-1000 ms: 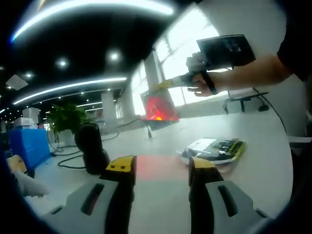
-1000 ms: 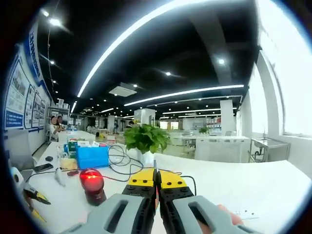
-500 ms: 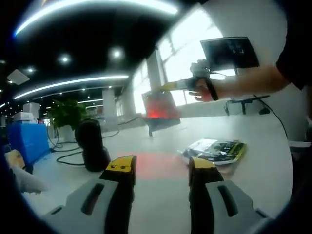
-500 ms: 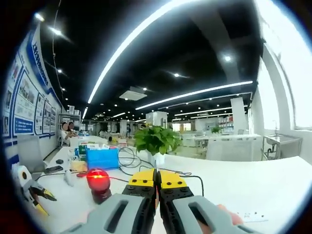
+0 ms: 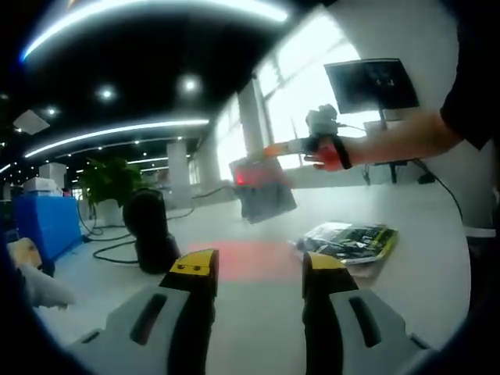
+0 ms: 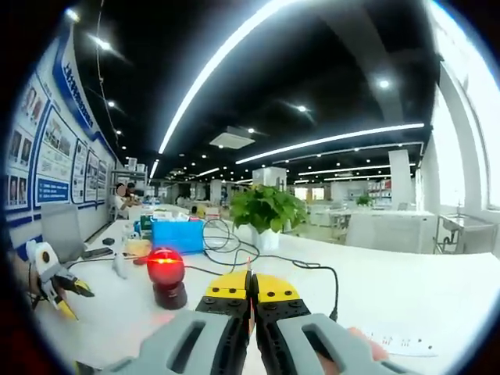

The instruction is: Clip sheet goods on table flip sheet goods clip sheet goods scan sheet goods put sheet goods back to table

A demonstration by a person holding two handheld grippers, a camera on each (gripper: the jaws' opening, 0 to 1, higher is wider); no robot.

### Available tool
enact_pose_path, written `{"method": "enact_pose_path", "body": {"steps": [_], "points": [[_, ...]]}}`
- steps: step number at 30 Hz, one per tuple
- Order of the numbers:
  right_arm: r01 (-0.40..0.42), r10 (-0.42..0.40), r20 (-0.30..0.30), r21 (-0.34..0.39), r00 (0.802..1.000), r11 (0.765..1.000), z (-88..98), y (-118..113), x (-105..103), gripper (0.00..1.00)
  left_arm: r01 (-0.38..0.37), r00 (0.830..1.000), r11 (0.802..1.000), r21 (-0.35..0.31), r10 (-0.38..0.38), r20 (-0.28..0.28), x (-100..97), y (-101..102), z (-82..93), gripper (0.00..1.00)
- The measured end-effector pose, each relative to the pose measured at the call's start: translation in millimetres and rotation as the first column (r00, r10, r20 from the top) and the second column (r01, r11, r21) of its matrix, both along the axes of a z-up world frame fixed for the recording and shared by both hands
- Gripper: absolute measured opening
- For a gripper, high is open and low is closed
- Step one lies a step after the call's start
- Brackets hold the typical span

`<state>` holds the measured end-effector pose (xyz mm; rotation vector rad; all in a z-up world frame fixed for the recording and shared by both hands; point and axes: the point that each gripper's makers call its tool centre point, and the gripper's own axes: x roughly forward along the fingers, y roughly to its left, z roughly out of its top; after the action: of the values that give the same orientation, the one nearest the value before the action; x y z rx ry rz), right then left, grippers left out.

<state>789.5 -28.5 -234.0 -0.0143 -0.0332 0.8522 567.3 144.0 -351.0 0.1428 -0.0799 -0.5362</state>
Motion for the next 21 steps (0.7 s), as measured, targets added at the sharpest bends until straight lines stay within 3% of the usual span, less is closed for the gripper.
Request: {"method": "enact_pose_path", "body": {"steps": [6,13,16,19,21], "points": [[-0.072,0.072,-0.011,-0.007,0.997,0.997,-4.4,10.7,-8.1,0.0,0.0,1.0,1.0,0.01,0.001,-0.013,2.0,-0.5,-3.0,0.35],[-0.1,0.1,-0.014,-0.042,0.995,0.994,-20.4,20.0,-11.6,0.0,-0.014,1.0,1.0,-0.011,0.014,-0.008,2.7,4.0,-0.2,0.35],[-0.097,0.096,-0.021,-0.039,0.995,0.995,-22.2,19.0,-8.7,0.0,-0.015,1.0,1.0,-0.016,0.014,-0.01,2.8,4.4,-0.2,0.35],[-0.043,0.044,0.011,-0.089,0.999,0.995,-25.3,9.0,4.1,0.0,-0.014,1.0,1.0,-0.014,0.014,-0.01,2.8,4.4,-0.2,0.35],[-0.041,0.041,-0.008,-0.074,0.999,0.996,-28.0,5.3,10.1,0.0,-0.012,1.0,1.0,-0.016,0.012,-0.01,2.7,4.1,-0.1,0.35]]}}
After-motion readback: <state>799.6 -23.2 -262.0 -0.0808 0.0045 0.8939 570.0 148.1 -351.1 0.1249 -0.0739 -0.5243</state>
